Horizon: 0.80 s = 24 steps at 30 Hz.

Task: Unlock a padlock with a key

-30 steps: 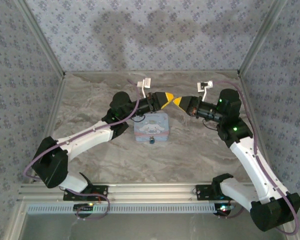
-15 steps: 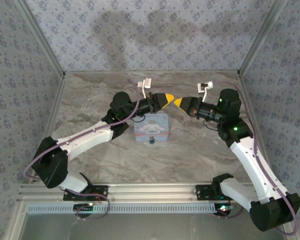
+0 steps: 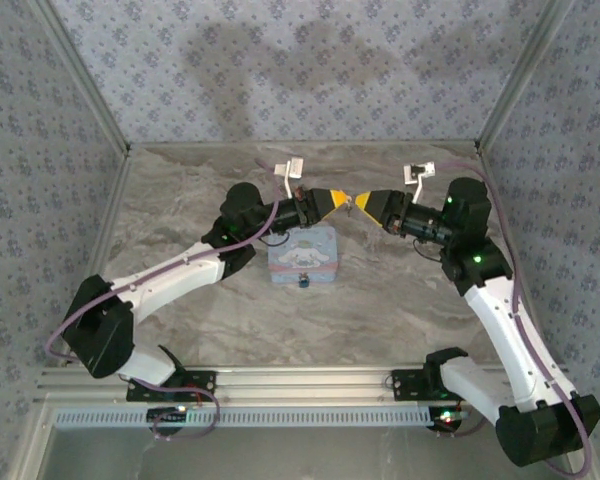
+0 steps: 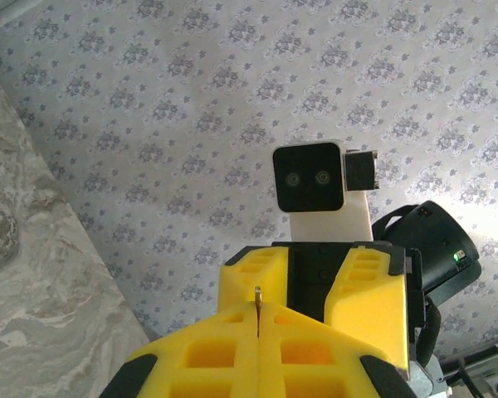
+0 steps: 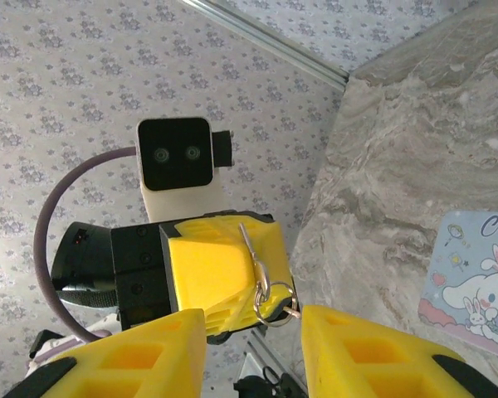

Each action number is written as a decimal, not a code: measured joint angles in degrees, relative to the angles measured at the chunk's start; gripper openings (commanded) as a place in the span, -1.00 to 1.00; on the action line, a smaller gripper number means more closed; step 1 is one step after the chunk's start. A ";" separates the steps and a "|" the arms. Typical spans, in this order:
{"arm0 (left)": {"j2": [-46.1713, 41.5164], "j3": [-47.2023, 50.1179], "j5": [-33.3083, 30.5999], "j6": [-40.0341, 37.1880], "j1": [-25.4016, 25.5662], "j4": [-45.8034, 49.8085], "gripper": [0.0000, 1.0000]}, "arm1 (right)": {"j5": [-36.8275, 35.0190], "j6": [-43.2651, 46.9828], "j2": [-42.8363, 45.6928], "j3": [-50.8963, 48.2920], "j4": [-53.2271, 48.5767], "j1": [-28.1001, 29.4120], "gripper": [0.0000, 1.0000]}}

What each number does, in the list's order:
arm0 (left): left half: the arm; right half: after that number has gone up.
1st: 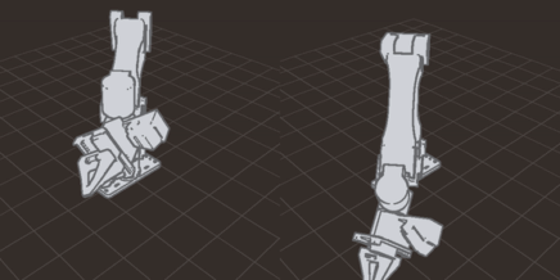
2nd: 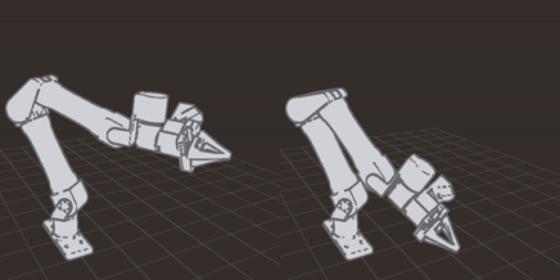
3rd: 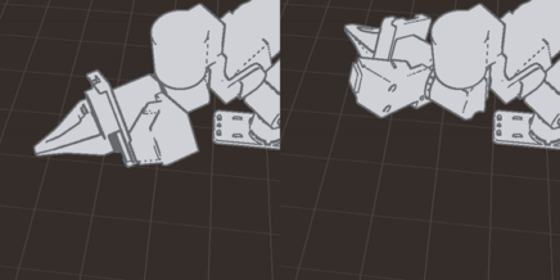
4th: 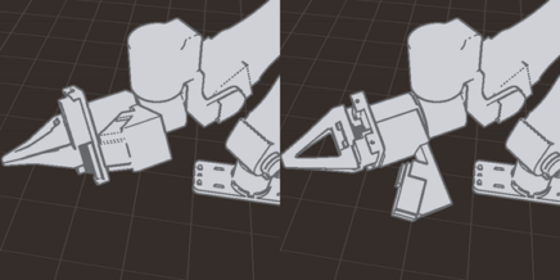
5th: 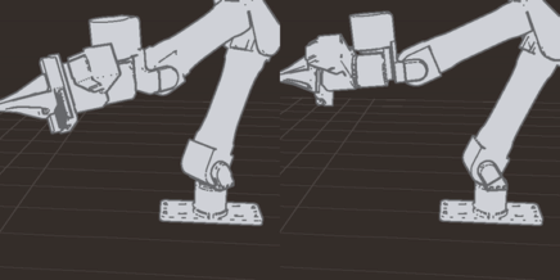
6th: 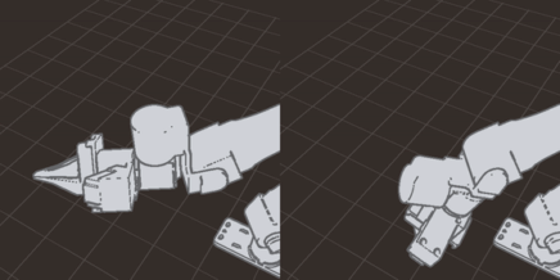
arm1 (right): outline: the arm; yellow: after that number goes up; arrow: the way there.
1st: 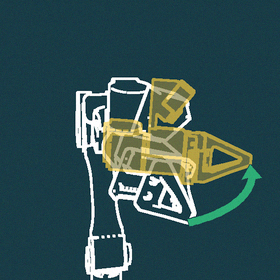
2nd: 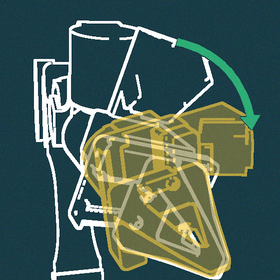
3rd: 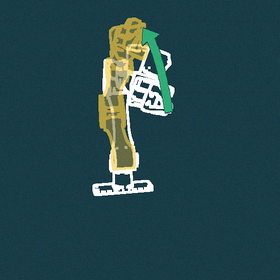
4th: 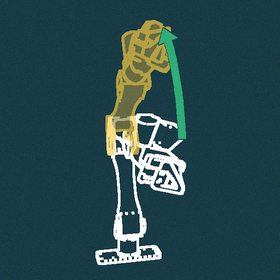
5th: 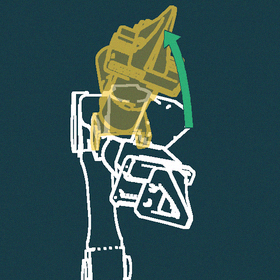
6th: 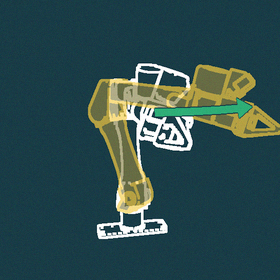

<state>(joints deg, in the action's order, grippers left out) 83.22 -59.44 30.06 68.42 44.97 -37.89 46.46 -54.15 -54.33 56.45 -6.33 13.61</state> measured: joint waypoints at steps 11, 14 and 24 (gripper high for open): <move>-1.49 -0.98 0.83 -4.87 0.28 3.67 -1.00 | -0.17 2.12 1.42 0.28 -0.13 0.79 -0.40; -1.49 -1.14 1.05 -5.31 0.87 3.67 -1.00 | -0.20 2.16 0.94 0.35 0.59 2.08 -0.39; -1.60 -1.66 1.64 -5.64 1.92 3.39 -1.00 | -1.29 2.58 0.04 0.66 1.27 4.09 -0.66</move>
<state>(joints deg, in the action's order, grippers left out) 81.62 -61.10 31.70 62.78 46.89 -34.50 45.17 -51.57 -54.28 57.10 -5.06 17.69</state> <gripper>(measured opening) 0.059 0.213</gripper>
